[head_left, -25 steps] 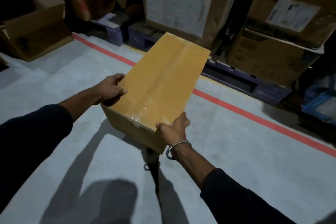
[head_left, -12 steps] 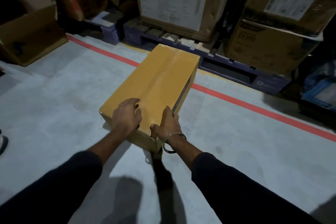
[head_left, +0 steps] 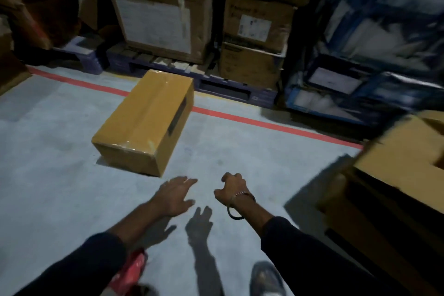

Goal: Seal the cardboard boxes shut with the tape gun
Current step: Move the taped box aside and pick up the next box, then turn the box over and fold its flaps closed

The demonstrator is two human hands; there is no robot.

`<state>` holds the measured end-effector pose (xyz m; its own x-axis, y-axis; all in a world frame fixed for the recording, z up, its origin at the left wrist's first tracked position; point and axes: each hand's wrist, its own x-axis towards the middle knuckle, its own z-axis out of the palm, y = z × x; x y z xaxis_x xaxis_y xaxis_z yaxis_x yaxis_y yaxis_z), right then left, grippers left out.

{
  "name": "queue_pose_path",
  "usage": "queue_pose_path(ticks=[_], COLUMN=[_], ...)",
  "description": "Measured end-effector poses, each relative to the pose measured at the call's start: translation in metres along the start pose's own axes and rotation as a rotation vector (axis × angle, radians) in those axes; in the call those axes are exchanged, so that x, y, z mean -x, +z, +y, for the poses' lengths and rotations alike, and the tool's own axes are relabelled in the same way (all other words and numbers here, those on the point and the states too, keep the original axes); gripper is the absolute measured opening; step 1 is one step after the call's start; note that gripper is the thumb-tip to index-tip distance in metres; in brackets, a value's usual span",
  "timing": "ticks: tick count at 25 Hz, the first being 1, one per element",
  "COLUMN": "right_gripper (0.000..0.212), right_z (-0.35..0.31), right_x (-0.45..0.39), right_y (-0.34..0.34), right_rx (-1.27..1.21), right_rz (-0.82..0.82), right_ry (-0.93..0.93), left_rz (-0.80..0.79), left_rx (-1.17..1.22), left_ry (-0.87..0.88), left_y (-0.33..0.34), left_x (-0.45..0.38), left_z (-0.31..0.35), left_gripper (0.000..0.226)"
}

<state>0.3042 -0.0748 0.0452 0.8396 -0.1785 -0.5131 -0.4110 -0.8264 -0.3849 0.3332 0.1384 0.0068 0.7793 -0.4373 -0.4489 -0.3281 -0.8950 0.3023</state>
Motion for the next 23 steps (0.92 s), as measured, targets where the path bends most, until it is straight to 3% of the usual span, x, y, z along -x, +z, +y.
queue_pose_path(ticks=[3,7,10,14,20,23], right_gripper=[0.072,0.071,0.069,0.056,0.063,0.057], right_z=[0.049,0.114,0.18,0.276,0.407,0.459], right_x=[0.102,0.217,0.279,0.329,0.357,0.359], right_y=[-0.044,-0.099,-0.129,-0.15,-0.238,-0.299], right_rx=[-0.08,-0.121,-0.119,0.005,0.205,0.296], right_rz=[0.091,0.271,0.391,0.534,0.835,0.909], right_ry=[0.045,0.086,0.085,0.102,0.155,0.22], left_rz=[0.031,0.121,0.204,0.287,-0.044,-0.241], left_rx=[-0.045,-0.064,0.123,0.414,0.916,1.238], left_ry=[0.13,0.218,0.273,0.275,0.191,0.063], left_y=[-0.028,-0.042,-0.02,0.046,0.097,0.093], left_x=[0.063,0.139,0.182,0.203,0.192,0.161], left_z=[0.094,0.223,0.312,0.413,0.565,0.642], left_gripper=[0.074,0.066,0.074,0.047,0.026,0.036])
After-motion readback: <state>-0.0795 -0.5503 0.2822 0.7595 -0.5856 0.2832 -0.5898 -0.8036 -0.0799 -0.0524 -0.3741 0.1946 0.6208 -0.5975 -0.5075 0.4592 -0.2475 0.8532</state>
